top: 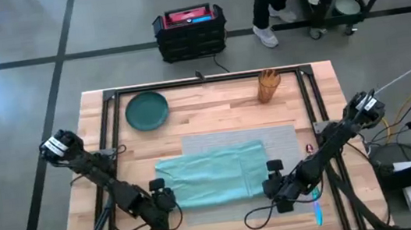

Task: Set table place
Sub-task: Fold the light blue table napkin

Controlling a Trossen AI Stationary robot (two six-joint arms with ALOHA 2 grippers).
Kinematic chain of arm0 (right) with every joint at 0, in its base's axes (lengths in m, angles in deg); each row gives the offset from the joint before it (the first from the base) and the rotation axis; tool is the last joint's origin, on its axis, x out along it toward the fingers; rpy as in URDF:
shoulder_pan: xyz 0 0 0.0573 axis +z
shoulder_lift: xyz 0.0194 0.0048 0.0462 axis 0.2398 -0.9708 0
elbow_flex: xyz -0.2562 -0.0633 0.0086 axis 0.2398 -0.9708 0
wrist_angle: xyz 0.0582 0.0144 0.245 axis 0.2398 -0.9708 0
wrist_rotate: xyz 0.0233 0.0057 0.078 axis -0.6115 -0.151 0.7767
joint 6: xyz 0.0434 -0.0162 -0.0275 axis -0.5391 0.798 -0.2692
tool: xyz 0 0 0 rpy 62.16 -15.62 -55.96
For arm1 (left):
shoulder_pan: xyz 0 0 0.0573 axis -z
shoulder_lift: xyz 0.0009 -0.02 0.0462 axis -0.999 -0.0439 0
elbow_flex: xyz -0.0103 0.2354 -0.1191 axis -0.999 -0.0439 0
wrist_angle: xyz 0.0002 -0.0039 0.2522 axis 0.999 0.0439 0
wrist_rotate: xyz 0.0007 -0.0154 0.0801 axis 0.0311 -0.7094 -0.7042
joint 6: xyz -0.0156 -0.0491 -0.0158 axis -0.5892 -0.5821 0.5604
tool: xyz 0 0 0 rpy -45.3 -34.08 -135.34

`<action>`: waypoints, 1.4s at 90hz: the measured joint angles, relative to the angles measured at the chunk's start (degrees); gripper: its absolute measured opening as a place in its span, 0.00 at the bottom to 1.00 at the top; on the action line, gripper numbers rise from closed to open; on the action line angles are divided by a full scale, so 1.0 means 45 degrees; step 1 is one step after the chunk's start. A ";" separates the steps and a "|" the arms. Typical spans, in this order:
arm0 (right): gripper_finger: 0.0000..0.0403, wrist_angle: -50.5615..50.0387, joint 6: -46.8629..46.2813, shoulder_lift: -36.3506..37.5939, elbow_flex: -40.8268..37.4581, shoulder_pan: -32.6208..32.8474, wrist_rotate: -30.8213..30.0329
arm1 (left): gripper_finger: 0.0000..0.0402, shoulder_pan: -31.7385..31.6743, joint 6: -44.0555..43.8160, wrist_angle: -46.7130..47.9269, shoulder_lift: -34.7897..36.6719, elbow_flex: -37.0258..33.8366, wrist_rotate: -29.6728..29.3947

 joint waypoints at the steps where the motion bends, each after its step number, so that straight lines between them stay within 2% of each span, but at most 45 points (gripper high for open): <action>1: 0.21 0.0000 0.0002 0.0000 0.0000 0.0000 0.0000 | 0.21 0.0000 0.0000 0.0003 0.0000 0.0000 -0.0003; 42: 0.07 -0.0015 0.0025 -0.0005 -0.0010 0.0000 -0.0026 | 0.18 0.0000 -0.0001 0.0004 -0.0005 0.0000 -0.0030; 58: 0.01 -0.0385 -0.0676 0.0094 0.0094 -0.0006 -0.0014 | 0.18 -0.0001 -0.0103 0.0052 0.0107 -0.0030 -0.0271; 83: 0.00 -0.3819 -0.1671 0.0729 0.1588 0.0201 0.0057 | 0.01 -0.0005 0.0049 0.0769 0.1268 0.0460 -0.0345; 103: 0.00 -0.3608 -0.2966 0.0612 0.1894 0.1086 0.0344 | 0.01 0.0273 -0.0410 0.0428 0.1381 0.0646 0.0164; 117: 0.00 -0.3290 -0.4514 0.0622 0.1904 0.1928 0.0139 | 0.01 0.1075 -0.1639 -0.0277 0.0821 0.0631 0.0209; 126: 0.00 -0.2944 -0.4825 0.0622 0.1904 0.2324 0.0118 | 0.00 0.1613 -0.2141 -0.1167 0.0403 0.0631 0.0209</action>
